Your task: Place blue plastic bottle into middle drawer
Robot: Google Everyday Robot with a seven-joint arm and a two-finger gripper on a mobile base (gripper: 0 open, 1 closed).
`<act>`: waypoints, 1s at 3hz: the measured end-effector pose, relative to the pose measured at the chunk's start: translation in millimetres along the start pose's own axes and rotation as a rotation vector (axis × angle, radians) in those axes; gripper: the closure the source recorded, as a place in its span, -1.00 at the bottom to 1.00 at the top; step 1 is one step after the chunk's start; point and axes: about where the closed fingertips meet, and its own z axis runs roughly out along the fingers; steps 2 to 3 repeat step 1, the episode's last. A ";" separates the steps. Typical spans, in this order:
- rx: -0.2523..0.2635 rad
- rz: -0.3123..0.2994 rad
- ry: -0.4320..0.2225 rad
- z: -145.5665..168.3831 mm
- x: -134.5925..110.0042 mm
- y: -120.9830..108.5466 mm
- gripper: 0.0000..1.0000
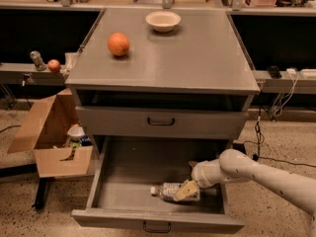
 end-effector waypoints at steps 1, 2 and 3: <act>0.015 -0.057 -0.054 -26.4 -19.2 3.6 -1.00; 0.015 -0.057 -0.054 -26.4 -19.2 3.6 -1.00; 0.015 -0.057 -0.054 -26.4 -19.2 3.6 -1.00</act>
Offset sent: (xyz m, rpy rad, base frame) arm 0.0000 0.0000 0.0000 0.0000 0.0000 0.0000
